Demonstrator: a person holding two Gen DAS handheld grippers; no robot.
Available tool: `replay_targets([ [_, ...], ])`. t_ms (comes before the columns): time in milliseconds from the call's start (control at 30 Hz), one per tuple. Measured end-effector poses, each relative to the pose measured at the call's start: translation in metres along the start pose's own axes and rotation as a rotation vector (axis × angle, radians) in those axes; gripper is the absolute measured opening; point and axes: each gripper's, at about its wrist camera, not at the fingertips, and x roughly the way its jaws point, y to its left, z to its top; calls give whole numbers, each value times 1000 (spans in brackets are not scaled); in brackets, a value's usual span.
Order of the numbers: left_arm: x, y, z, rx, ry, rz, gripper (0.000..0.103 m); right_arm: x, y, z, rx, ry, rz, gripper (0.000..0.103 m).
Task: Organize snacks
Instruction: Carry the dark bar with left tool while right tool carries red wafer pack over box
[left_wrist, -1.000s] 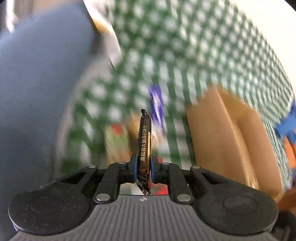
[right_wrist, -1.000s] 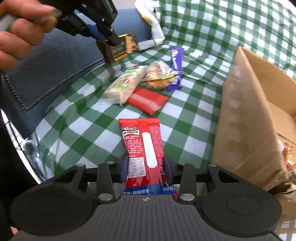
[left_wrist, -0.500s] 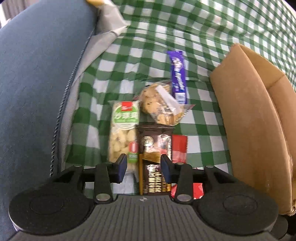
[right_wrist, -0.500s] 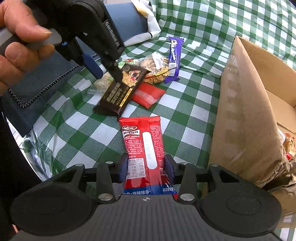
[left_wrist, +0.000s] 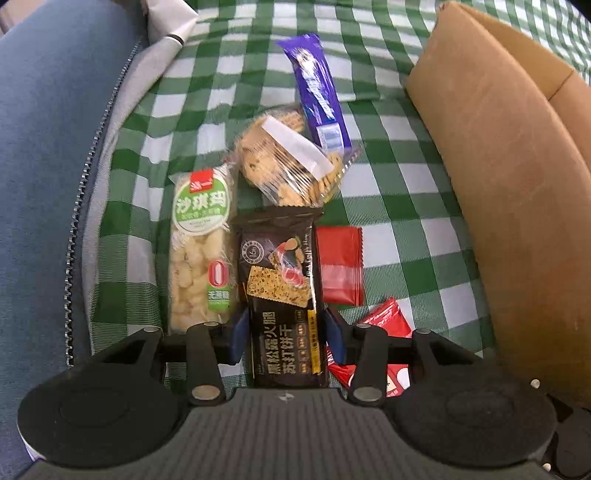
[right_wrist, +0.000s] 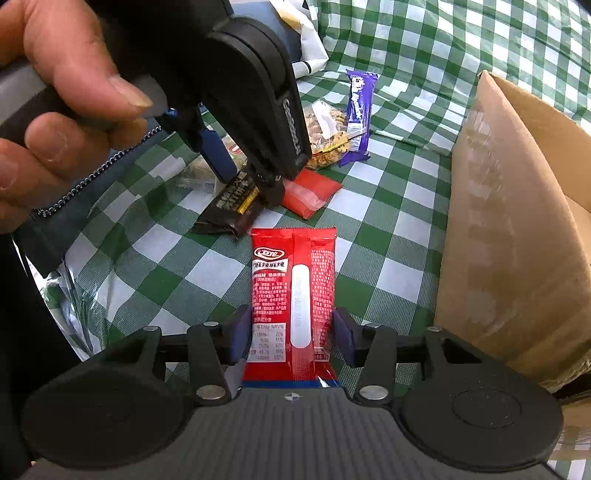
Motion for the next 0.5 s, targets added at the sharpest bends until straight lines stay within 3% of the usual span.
replay_targets([
  [167,5,-7,-1,43,-12,34,43,0,0,0,-4,0,1,51],
  [500,-17,-8,-6,38,-109,53,42,-4,0,-1,-18,-27,-7,42],
])
